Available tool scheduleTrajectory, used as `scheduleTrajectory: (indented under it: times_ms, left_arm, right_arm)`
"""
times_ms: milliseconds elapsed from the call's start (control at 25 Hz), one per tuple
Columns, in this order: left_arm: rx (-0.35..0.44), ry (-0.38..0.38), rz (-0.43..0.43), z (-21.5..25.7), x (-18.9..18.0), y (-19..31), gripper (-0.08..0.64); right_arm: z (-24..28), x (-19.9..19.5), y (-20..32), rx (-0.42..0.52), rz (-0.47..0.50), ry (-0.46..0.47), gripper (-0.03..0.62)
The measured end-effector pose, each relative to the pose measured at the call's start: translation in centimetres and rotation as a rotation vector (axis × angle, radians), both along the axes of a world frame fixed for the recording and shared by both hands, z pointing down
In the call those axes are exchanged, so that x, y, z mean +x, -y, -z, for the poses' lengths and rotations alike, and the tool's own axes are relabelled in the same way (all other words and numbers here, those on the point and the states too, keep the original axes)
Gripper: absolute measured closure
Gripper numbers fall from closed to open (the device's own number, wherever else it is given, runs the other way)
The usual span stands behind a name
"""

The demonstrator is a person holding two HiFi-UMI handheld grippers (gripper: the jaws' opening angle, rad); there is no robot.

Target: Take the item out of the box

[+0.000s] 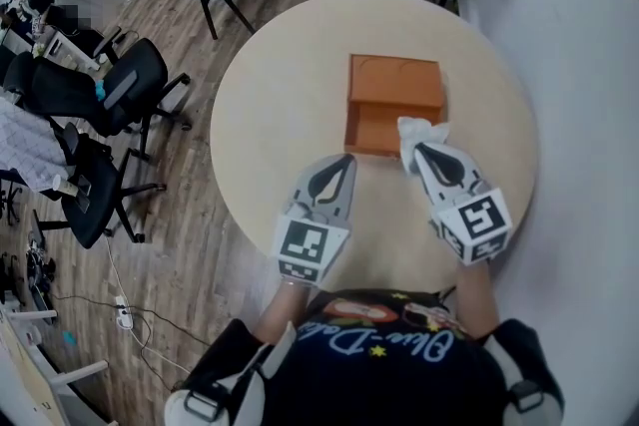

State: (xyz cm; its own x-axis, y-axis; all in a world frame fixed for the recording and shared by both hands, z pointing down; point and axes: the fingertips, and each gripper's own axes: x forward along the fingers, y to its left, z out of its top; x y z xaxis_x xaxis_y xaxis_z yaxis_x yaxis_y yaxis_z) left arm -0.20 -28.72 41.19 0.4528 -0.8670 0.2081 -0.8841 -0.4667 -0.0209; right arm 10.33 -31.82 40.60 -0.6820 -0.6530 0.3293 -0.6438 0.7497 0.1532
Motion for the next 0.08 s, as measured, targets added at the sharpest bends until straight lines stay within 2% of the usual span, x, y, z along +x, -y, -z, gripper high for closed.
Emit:
scheduleTrajectory:
  times_ms: [80]
  left_arm:
    - [0.001,0.000,0.003,0.01,-0.20,0.03,0.575]
  right_arm:
    - [-0.02,-0.28,-0.05,-0.002,0.003,0.001,0.588]
